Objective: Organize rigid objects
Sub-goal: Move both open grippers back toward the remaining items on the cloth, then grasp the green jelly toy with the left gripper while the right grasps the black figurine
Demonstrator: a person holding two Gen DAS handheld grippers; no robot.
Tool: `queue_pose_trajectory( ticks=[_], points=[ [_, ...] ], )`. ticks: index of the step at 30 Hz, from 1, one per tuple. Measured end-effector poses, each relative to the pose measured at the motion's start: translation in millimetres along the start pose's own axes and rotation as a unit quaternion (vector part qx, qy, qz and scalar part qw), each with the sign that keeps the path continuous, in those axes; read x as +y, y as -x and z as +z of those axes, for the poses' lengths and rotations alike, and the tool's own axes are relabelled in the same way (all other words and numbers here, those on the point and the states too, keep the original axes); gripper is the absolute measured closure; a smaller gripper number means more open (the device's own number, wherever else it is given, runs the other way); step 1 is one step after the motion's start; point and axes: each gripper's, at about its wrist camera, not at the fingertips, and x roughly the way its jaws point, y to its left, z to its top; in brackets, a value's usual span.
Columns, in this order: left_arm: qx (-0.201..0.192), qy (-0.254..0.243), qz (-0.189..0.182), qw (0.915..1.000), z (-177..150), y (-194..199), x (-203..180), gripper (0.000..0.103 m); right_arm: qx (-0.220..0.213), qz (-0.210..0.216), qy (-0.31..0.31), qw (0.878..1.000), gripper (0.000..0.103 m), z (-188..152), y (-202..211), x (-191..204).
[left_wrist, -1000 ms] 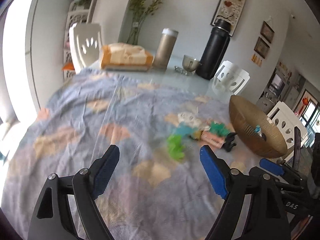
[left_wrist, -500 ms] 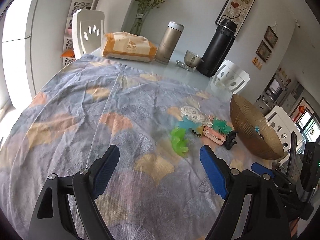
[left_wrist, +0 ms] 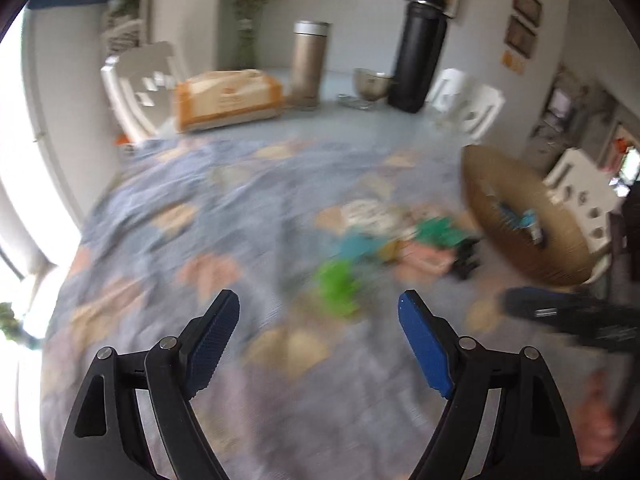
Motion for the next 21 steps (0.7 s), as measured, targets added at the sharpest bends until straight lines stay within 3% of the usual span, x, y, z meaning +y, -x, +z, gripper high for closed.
queue_pose_trajectory(
  ticks=[3,4,7,11,14,18,19,20,21],
  points=[
    [-0.017,-0.035,0.093,0.9949,4,-22,-7,0.023,0.000,-0.002,-0.027,1.000,0.040,8,-28,-7],
    [-0.014,-0.038,0.099,0.9942,3,-31,-6,0.025,-0.010,-0.001,-0.037,0.999,0.040,10,-36,-9],
    [-0.015,-0.009,0.033,0.9993,-3,-40,2,0.027,-0.048,0.005,-0.032,0.998,0.040,15,-39,-9],
    [-0.013,-0.017,0.021,0.9996,-2,-45,-1,0.027,-0.064,-0.008,-0.030,0.998,0.040,18,-42,-6],
    [0.019,-0.036,0.031,0.9987,-2,-58,-11,0.027,-0.056,-0.029,-0.036,0.997,0.039,19,-53,-10],
    [0.010,-0.073,0.036,0.9966,-5,-56,-24,0.029,-0.063,-0.037,-0.037,0.997,0.040,22,-54,-10],
    [0.008,-0.083,0.039,0.9958,-7,-56,-27,0.048,-0.061,-0.034,-0.031,0.997,0.042,23,-55,-8],
    [0.007,-0.090,0.042,0.9950,-9,-57,-30,0.079,-0.055,-0.023,-0.024,0.998,0.048,22,-55,-8],
    [0.009,-0.093,0.051,0.9943,-10,-58,-30,0.082,-0.050,-0.012,-0.019,0.999,0.058,22,-57,-7]
  ],
)
